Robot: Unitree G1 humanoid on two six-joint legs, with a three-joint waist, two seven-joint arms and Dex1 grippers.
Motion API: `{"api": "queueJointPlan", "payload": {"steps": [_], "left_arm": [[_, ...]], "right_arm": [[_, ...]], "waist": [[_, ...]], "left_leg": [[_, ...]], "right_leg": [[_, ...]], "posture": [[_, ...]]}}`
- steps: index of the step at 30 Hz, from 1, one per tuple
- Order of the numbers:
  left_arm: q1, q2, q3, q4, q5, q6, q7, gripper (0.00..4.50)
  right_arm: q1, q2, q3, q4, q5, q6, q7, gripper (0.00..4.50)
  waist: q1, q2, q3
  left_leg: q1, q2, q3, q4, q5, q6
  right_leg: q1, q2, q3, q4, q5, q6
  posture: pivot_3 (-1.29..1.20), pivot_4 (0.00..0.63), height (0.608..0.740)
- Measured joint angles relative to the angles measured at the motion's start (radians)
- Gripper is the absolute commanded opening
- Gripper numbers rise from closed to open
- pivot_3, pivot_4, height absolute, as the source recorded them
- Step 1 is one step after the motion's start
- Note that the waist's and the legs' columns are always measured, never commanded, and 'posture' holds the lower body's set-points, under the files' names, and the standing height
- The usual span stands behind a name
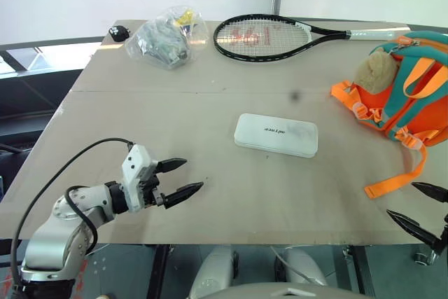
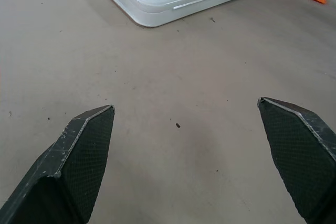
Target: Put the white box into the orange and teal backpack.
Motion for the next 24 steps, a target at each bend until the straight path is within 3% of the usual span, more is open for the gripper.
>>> {"api": "queueJointPlan", "payload": {"steps": [3,5,10,12,14,17,18,20,24], "left_arm": [[-0.017,-0.015,-0.005,0.013,0.001,0.0,0.013,4.47],[-0.105,-0.067,-0.018,0.029,0.0,0.0,0.061,4.47],[-0.158,-0.094,-0.014,0.043,-0.014,0.05,0.128,4.47],[-0.208,-0.098,-0.014,0.038,-0.049,0.123,0.17,4.5],[-0.248,-0.106,-0.012,0.035,-0.077,0.189,0.216,4.5],[-0.343,-0.125,-0.013,0.035,-0.191,0.38,0.294,4.5],[-0.357,-0.124,-0.013,0.034,-0.204,0.399,0.301,4.5],[-0.397,-0.121,-0.011,0.039,-0.238,0.483,0.339,4.5],[-0.49,-0.13,-0.01,0.104,-0.301,0.675,0.428,4.5]], "right_arm": [[-0.057,-0.016,0.015,-0.049,0.0,0.081,-0.074,4.47],[-0.241,-0.043,0.098,-0.198,0.026,0.228,-0.241,4.47],[-0.38,-0.043,0.198,-0.251,0.08,0.367,-0.353,4.47],[-0.469,-0.036,0.262,-0.246,0.083,0.418,-0.41,3.93],[-0.521,-0.033,0.304,-0.229,0.066,0.448,-0.456,3.11],[-0.676,0.001,0.4,-0.149,0.014,0.523,-0.567,1.54],[-0.686,0.0,0.414,-0.144,0.009,0.529,-0.576,1.29],[-0.706,-0.01,0.47,-0.134,-0.024,0.55,-0.591,0.2],[-0.755,-0.029,0.578,-0.09,-0.1,0.578,-0.616,0.06]], "waist": [[-0.003,0.001,0.0],[-0.008,0.001,-0.001],[0.005,-0.001,-0.002],[0.004,-0.001,-0.001],[0.002,-0.001,-0.001],[-0.004,-0.002,-0.001],[-0.004,-0.002,-0.001],[-0.005,-0.002,-0.001],[-0.006,-0.002,-0.001]], "left_leg": [[0.0,0.0,0.001,0.0,0.0,0.0],[0.001,0.001,0.002,0.001,0.0,0.0],[-0.004,0.0,-0.002,0.0,0.0,0.0],[-0.005,-0.001,-0.002,0.0,0.0,0.0],[-0.004,-0.001,-0.002,0.001,0.0,0.0],[-0.003,0.0,-0.002,0.003,0.0,-0.001],[-0.003,0.0,-0.002,0.003,0.0,0.0],[-0.003,0.0,-0.002,0.002,0.0,0.0],[-0.004,-0.001,-0.002,0.002,0.0,0.0]], "right_leg": [[0.0,0.0,0.001,0.0,0.0,0.0],[0.0,0.001,0.002,0.001,0.0,0.0],[-0.003,0.001,-0.003,0.0,0.0,0.0],[-0.003,0.0,-0.003,0.0,0.0,0.0],[-0.003,0.0,-0.003,0.001,0.0,0.0],[-0.002,0.001,-0.002,0.002,0.0,0.0],[-0.002,0.001,-0.002,0.002,0.0,0.0],[-0.003,0.001,-0.003,0.002,0.0,0.0],[-0.004,0.001,-0.003,0.002,0.0,0.0]], "posture": [[0.0,0.15,0.74],[0.0,0.15,0.74],[0.0,0.15,0.74],[0.0,0.15,0.74],[0.0,0.15,0.74],[0.0,0.15,0.74],[0.0,0.15,0.74],[0.0,0.15,0.74],[0.0,0.15,0.74]]}}
